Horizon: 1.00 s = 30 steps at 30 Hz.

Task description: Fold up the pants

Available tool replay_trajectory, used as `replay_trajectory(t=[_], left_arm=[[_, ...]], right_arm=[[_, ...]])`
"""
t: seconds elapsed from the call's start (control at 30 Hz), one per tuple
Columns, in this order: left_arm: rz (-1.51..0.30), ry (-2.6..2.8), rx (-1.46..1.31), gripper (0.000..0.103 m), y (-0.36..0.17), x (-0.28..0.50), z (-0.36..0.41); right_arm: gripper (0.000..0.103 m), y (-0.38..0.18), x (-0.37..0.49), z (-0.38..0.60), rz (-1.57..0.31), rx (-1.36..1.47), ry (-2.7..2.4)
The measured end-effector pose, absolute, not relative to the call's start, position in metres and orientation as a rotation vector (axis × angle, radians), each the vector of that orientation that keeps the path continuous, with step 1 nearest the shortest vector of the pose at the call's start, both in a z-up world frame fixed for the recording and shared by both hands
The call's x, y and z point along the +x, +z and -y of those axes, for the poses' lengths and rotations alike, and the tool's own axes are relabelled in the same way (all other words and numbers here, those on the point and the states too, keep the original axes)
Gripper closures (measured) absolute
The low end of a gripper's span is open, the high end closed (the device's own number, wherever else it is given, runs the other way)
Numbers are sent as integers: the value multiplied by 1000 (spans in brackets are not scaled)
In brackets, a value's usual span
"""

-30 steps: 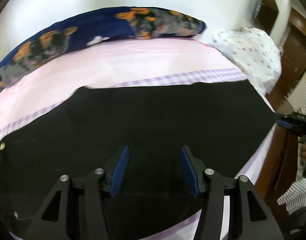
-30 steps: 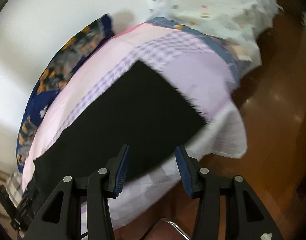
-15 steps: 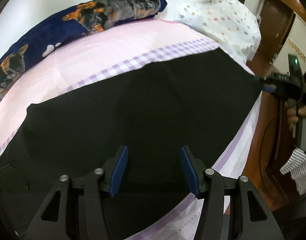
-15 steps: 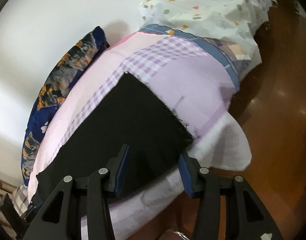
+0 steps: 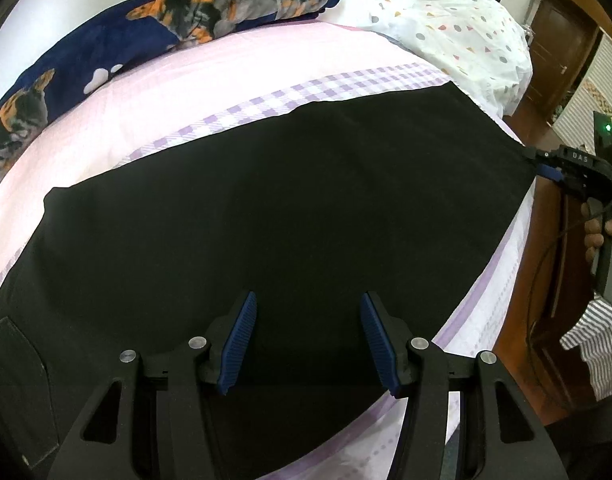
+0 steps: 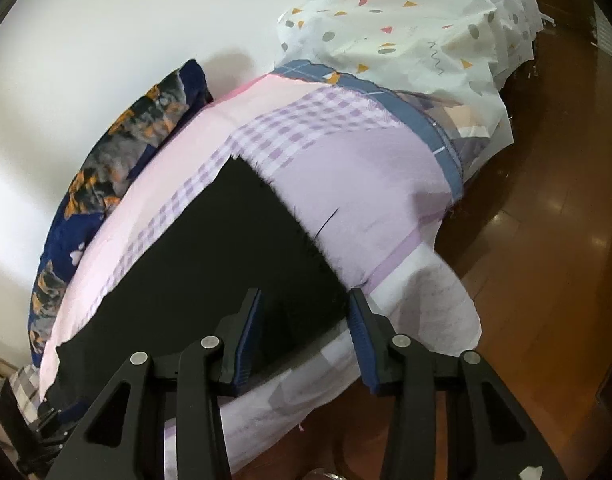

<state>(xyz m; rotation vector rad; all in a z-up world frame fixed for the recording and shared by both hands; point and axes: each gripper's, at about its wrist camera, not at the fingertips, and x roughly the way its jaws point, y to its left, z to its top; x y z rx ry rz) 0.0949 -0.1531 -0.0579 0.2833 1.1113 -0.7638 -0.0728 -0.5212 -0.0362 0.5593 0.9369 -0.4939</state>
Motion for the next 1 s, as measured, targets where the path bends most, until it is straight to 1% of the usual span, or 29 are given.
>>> replay_trajectory(t=[0.07, 0.13, 0.43, 0.57, 0.63, 0.73, 0.87, 0.9, 0.93, 1.0], left_arm=[[-1111, -762, 286, 48, -58, 95, 153], [-1109, -758, 286, 48, -58, 95, 154], [-1103, -757, 280, 46, -61, 95, 154], [-1096, -758, 282, 43, -61, 94, 155], [-1090, -759, 285, 42, -61, 93, 156], [-1082, -759, 283, 41, -61, 91, 157], [-1073, -763, 267, 40, -62, 91, 156], [-1071, -764, 262, 40, -62, 91, 156], [-1069, -764, 254, 40, -62, 92, 155], [-1071, -765, 232, 40, -61, 93, 153]], right_arm=[[63, -38, -67, 526, -932, 546, -468], [60, -38, -62, 527, -942, 543, -444], [60, -42, -71, 513, -933, 660, -329], [69, -46, -63, 498, -945, 678, -288], [80, -51, -58, 495, -963, 713, -287], [86, -54, -59, 495, -960, 747, -313], [86, -51, -58, 507, -920, 798, -359], [88, -51, -56, 510, -918, 808, -365], [94, -50, -53, 510, -921, 808, -374], [95, -46, -45, 506, -938, 791, -378]])
